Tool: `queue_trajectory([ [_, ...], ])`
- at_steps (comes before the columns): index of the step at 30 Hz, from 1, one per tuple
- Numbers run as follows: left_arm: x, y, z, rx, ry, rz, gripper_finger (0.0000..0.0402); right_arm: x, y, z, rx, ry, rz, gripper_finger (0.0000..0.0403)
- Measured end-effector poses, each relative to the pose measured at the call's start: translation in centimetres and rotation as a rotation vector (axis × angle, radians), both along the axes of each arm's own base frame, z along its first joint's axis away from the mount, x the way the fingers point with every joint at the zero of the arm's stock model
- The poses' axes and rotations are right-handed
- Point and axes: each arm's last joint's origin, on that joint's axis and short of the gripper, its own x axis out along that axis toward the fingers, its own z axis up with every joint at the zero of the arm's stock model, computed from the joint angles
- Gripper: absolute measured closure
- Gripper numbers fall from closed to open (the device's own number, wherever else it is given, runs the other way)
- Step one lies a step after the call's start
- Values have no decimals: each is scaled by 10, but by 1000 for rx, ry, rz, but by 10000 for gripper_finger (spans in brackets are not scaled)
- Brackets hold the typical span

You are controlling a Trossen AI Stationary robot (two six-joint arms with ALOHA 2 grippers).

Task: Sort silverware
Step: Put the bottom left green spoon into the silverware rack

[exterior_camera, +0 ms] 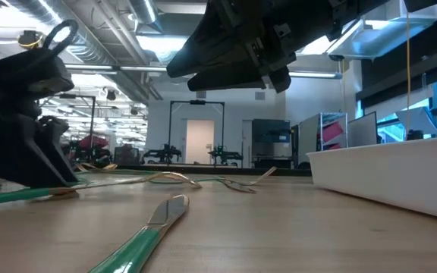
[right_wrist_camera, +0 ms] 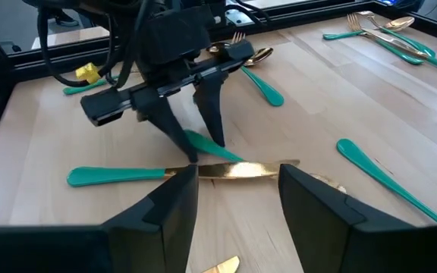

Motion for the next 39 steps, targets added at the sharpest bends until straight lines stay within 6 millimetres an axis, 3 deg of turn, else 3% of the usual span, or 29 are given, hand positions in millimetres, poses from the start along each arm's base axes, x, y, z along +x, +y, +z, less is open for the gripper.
queue_trajectory([
  [4, 0, 5, 0, 3, 22, 31, 356, 0, 0, 0, -2, 0, 0, 217],
  [9, -4, 9, 7, 35, 28, 15, 358, -2, 0, 4, -16, 5, 1, 217],
  [17, -22, 29, 32, 185, 76, 83, 358, -14, -7, 40, -52, -4, 8, 217],
  [21, -29, 36, 45, 219, 38, 127, 358, -17, -8, 48, -45, -9, 13, 217],
  [25, -31, 39, 63, 231, -53, 127, 358, -14, -4, 36, -20, 39, 95, 217],
  [29, -35, 41, 87, 184, -174, 91, 358, -6, 1, 1, -49, 96, 105, 217],
  [35, -44, 34, 126, 99, -392, -105, 356, 23, 8, -38, -2, -157, 106, 217],
  [37, -46, 28, 141, 53, -485, -213, 353, 28, 7, -34, -30, -289, 96, 217],
  [39, -48, 22, 155, 22, -589, -325, 352, 31, 4, -17, -59, -423, 108, 217],
])
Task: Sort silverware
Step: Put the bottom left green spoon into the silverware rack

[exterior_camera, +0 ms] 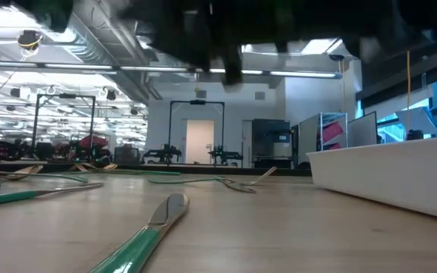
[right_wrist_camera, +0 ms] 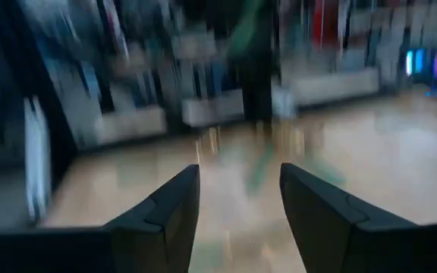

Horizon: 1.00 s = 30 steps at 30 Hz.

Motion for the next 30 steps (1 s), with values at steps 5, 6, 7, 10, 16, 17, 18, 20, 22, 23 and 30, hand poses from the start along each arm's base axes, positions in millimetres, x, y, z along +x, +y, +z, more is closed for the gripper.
queue_trajectory([
  [5, -2, -12, 22, 31, -205, -181, 350, 6, -3, 37, -92, -257, 240, 217],
  [6, -2, -13, 24, 38, -229, -194, 350, 8, -2, 47, -102, -299, 258, 217],
  [7, -1, -15, 26, 43, -253, -206, 350, 9, -1, 56, -119, -323, 262, 217],
  [10, 2, -19, 28, 59, -300, -239, 349, 19, 4, 80, -230, -358, 232, 217],
  [16, 8, -26, 25, 90, -328, -246, 348, 41, 12, 125, -362, -296, 138, 217],
  [17, 9, -27, 24, 91, -327, -247, 348, 44, 13, 129, -386, -269, 143, 217],
  [18, 10, -27, 24, 93, -325, -247, 348, 47, 15, 134, -411, -239, 154, 217],
  [20, 11, -28, 22, 97, -318, -248, 348, 51, 17, 140, -434, -189, 171, 221],
  [22, 11, -28, 22, 97, -317, -248, 348, 52, 19, 143, -444, -148, 169, 234],
  [23, 11, -28, 22, 97, -317, -248, 348, 52, 21, 144, -446, -134, 161, 244],
  [30, 11, -29, 21, 97, -315, -253, 348, 50, 26, 142, -445, -92, 113, 349],
])
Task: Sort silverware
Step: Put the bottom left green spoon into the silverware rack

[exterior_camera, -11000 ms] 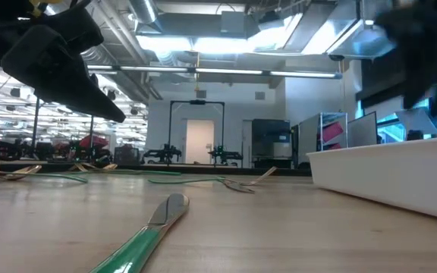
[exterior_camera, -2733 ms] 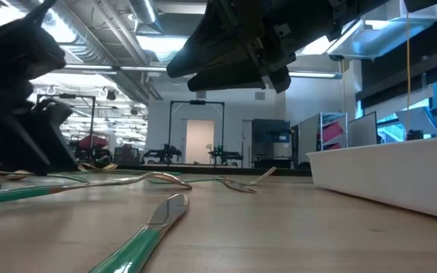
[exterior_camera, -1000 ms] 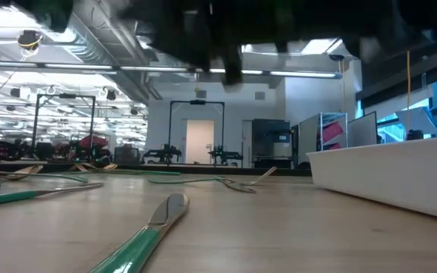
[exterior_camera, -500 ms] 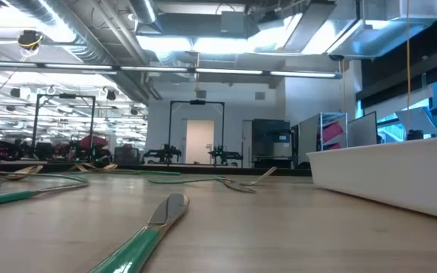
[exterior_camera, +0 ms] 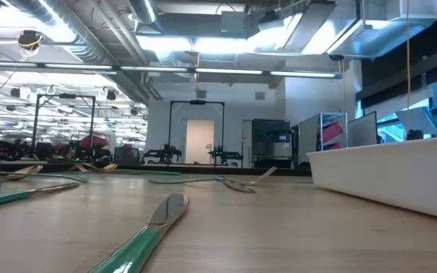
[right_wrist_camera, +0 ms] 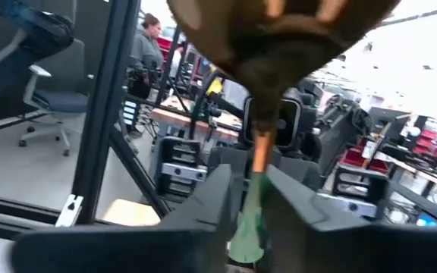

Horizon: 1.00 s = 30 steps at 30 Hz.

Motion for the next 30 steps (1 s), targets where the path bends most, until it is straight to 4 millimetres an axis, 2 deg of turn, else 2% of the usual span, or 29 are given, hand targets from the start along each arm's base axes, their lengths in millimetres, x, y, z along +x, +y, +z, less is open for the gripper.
queue_trajectory([
  [3, 0, 0, -1, 8, 4, 3, 348, -1, 2, -1, -5, 16, -18, 388],
  [9, 3, 2, -7, -5, 75, 42, 335, -18, 11, 6, -1, 143, -189, 383],
  [11, 4, 4, -12, -32, 134, 35, 318, -34, 11, 15, 13, 233, -269, 392],
  [13, 4, 4, -19, -28, 201, 8, 298, -52, 9, 33, 113, 269, -302, 394],
  [16, 6, 9, -31, -6, 304, 82, 273, -81, -6, 46, 270, 378, -403, 392],
  [21, 3, 14, -46, -61, 456, 173, 258, -132, -39, 40, 660, 717, -541, 394],
  [24, 1, 15, -51, -78, 501, 212, 257, -166, -55, 26, 834, 968, -795, 394],
  [27, -2, 17, -57, -50, 527, 286, 257, -183, -60, 2, 933, 1190, -1019, 394],
  [30, -6, 21, -67, -6, 514, 395, 257, -193, -63, -9, 1032, 1240, -1041, 394],
])
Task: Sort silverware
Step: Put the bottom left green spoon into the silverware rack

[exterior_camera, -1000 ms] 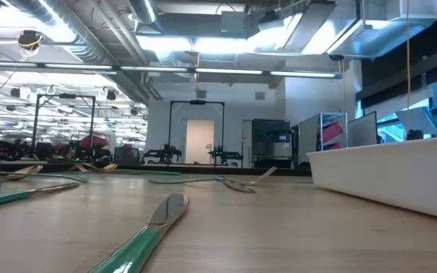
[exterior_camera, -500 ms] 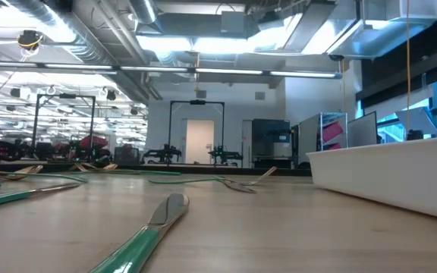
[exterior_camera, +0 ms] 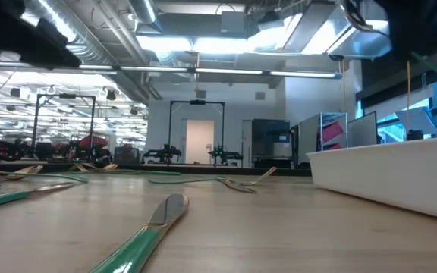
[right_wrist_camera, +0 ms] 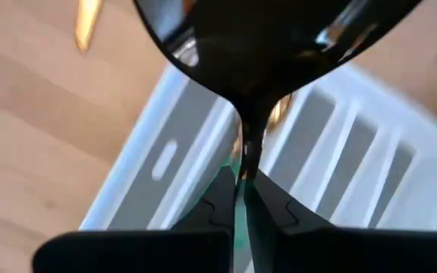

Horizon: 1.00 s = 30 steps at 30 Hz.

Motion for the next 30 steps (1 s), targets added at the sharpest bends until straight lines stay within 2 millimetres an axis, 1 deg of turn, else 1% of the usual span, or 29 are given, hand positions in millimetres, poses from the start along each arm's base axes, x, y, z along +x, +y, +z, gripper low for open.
queue_trajectory([
  [4, -5, 7, -15, -6, -8, 97, 257, -8, -2, -25, 124, -48, -45, 394],
  [7, -9, 10, -25, -39, 5, 127, 256, -17, -11, -39, 207, -105, -91, 394],
  [10, -12, 14, -33, -68, 11, 153, 256, -19, -19, -63, 272, -126, -134, 394],
  [14, -14, 16, -38, -89, 11, 179, 256, -18, -30, -86, 358, -138, -162, 394],
  [17, -13, 16, -37, -88, 10, 178, 256, -21, -41, -100, 361, -105, -184, 394],
  [22, -13, 16, -37, -88, 10, 178, 256, -24, -52, -110, 374, -70, -220, 386],
  [24, -13, 16, -37, -88, 10, 178, 256, -24, -54, -111, 380, -62, -229, 375],
  [30, -13, 16, -37, -89, 10, 179, 256, -24, -53, -111, 404, -48, -213, 333],
])
